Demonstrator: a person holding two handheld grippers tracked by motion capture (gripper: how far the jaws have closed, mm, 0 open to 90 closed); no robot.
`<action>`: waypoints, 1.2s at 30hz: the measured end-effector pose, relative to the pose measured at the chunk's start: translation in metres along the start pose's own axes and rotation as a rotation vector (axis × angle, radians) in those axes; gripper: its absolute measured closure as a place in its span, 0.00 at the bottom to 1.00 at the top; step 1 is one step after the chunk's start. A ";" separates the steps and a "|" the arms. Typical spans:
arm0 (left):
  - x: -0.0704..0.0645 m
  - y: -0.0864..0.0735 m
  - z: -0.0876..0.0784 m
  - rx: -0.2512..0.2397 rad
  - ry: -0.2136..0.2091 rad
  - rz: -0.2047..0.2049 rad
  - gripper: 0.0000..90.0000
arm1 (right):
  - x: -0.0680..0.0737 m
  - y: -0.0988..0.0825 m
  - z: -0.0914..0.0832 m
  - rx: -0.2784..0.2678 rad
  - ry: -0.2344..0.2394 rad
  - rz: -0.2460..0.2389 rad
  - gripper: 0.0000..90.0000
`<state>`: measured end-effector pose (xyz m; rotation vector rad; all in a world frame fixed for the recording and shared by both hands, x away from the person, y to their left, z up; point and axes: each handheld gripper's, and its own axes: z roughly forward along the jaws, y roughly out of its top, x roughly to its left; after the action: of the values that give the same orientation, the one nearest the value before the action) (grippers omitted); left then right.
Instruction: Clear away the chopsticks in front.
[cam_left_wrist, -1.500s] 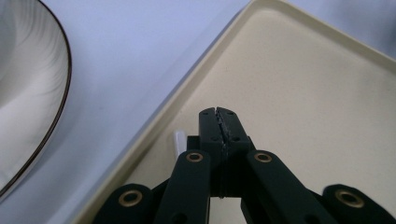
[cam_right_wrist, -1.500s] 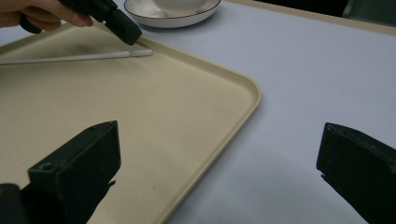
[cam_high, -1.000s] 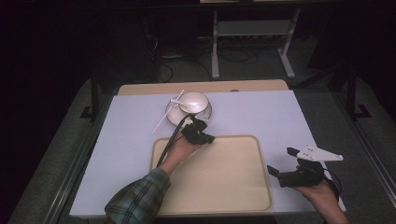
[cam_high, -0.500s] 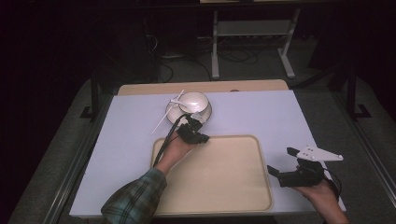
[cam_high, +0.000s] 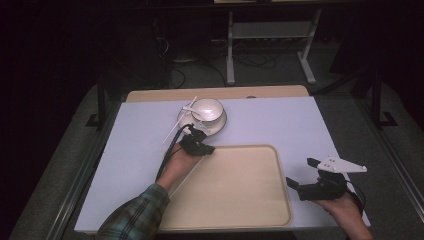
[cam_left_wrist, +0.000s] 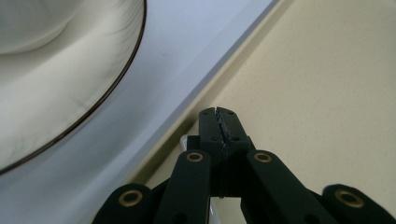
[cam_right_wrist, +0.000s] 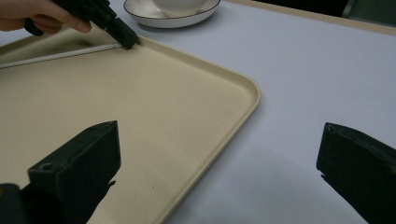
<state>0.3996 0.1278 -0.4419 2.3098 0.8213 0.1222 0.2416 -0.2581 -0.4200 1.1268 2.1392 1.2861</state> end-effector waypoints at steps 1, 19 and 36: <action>0.001 -0.001 -0.001 0.001 0.002 -0.001 1.00 | 0.000 0.000 0.000 0.000 0.000 0.000 0.00; 0.003 -0.021 -0.018 0.011 0.016 -0.016 1.00 | 0.000 0.000 0.000 -0.002 0.001 -0.004 0.00; 0.005 -0.045 -0.039 0.025 0.043 -0.021 1.00 | 0.001 0.000 0.000 -0.002 0.002 -0.007 0.00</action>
<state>0.3685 0.1786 -0.4405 2.3287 0.8728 0.1540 0.2412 -0.2576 -0.4198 1.1173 2.1411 1.2859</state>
